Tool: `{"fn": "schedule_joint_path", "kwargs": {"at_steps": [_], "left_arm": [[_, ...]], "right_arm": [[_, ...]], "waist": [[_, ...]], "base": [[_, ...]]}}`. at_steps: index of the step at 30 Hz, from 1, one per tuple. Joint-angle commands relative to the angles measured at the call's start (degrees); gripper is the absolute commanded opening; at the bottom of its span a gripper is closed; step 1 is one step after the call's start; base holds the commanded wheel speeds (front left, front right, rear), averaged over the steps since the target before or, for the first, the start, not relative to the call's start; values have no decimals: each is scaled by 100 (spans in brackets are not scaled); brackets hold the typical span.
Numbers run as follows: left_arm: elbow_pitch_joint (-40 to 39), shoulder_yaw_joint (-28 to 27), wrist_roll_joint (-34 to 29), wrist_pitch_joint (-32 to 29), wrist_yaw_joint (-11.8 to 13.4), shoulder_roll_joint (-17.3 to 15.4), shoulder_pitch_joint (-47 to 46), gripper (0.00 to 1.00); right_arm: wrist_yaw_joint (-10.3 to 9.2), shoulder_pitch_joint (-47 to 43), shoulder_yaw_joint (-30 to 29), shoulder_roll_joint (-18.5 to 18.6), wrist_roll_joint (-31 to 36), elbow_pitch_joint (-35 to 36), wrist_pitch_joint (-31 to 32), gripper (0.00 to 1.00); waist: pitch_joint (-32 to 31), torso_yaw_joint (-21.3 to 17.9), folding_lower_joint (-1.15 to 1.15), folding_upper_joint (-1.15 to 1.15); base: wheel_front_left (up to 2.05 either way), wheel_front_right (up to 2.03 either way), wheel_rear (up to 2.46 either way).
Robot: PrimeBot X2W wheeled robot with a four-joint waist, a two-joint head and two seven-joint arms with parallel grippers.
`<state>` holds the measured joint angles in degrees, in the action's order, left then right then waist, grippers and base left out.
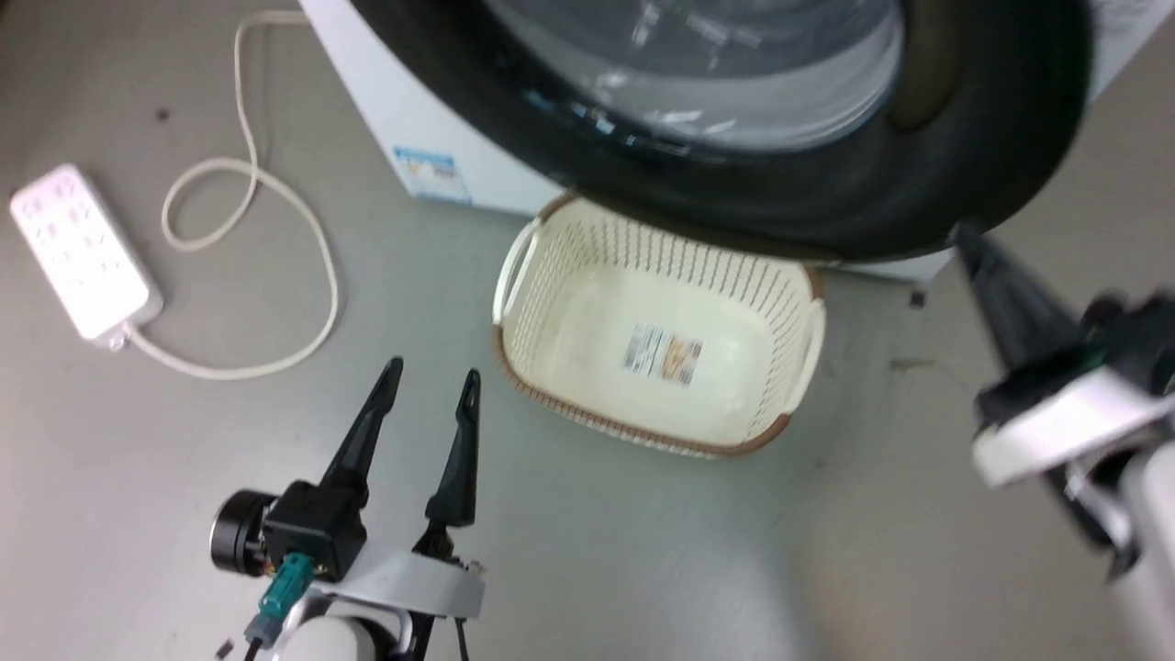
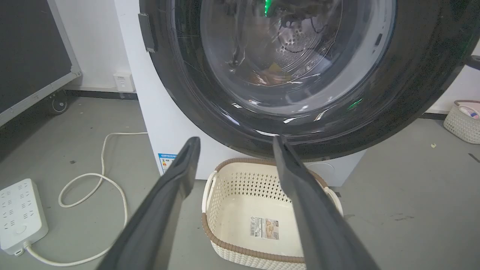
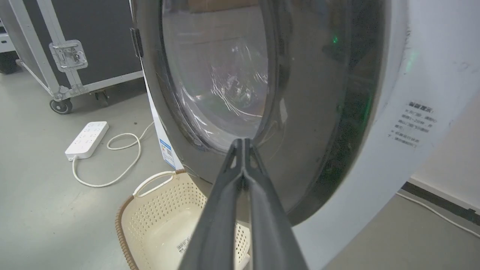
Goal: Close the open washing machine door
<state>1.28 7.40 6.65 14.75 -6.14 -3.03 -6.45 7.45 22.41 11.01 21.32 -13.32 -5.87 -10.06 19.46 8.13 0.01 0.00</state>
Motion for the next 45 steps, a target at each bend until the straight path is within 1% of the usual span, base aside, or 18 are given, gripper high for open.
{"fn": "schedule_joint_path", "kwargs": {"at_steps": [1, 4, 8, 12, 15, 19, 23, 27, 34, 35, 36, 37, 39, 42, 45], "left_arm": [[-27, 20, 11, 25, 34, 4, -81, 100], [-64, 41, 30, 25, 82, 10, -169, 100], [-82, 126, 97, 25, 141, 13, -268, 100], [-130, 241, 152, 25, 236, 13, -342, 100], [-160, 321, 184, 25, 299, 14, -398, 100], [-174, 393, 223, 25, 356, 14, -455, 100], [-167, 417, 225, 25, 383, 14, -465, 100], [-140, 398, 236, 25, 395, 14, -453, 100], [-27, 341, 293, 25, 356, 15, -408, 100], [-1, 326, 302, 25, 349, 15, -387, 100], [27, 308, 311, 25, 342, 15, -364, 100], [60, 288, 324, 25, 334, 15, -335, 100], [124, 243, 343, 25, 325, 15, -275, 100], [231, 152, 379, 25, 331, 15, -146, 100], [325, 46, 396, 25, 329, 15, -8, 100]], "right_arm": [[3, 204, 56, 116, -105, -81, 61, 0], [3, 836, 255, 456, -464, -422, 287, 0], [3, 1592, 362, 745, -934, -931, 447, 0], [3, 2243, 255, 861, -1255, -1454, 505, 0], [3, 2697, 207, 954, -1287, -1839, 547, 0], [3, 3159, 168, 986, -1345, -2271, 548, 0], [3, 3407, 146, 965, -1367, -2603, 439, 0], [3, 3461, 182, 910, -1406, -2842, 283, 0], [3, 3056, 336, 740, -1524, -3079, -105, 0], [3, 2935, 341, 698, -1543, -3088, -169, 31], [3, 2801, 330, 654, -1554, -3084, -237, 91], [3, 2652, 292, 598, -1580, -3063, -300, 100], [3, 2303, 213, 484, -1603, -2954, -392, 100], [3, 1655, 37, 321, -1531, -2609, -465, 100], [3, 1002, -218, 176, -1157, -2113, -487, 100]], "waist": [[323, 202, -1, 0], [501, 274, -1, 0], [683, 353, -1, 0], [827, 413, -1, 0], [928, 454, -1, 0], [1008, 491, -1, 0], [1017, 494, -1, 0], [939, 451, -1, 0], [442, 277, -1, 0], [324, 238, -1, 0], [197, 197, -1, 0], [70, 154, -1, 0], [-188, 68, -1, 0], [-583, -79, -1, 0], [-897, -223, -1, 0]], "base": [[0, 0, 0], [0, 0, 0], [0, 0, 0], [0, 0, 0], [0, 0, 0], [0, 0, 0], [0, 0, 0], [0, 0, 0], [0, 0, 0], [0, 0, 0], [0, 0, 0], [0, 0, 0], [0, 0, 0], [0, 0, 0], [0, 0, 0]]}}
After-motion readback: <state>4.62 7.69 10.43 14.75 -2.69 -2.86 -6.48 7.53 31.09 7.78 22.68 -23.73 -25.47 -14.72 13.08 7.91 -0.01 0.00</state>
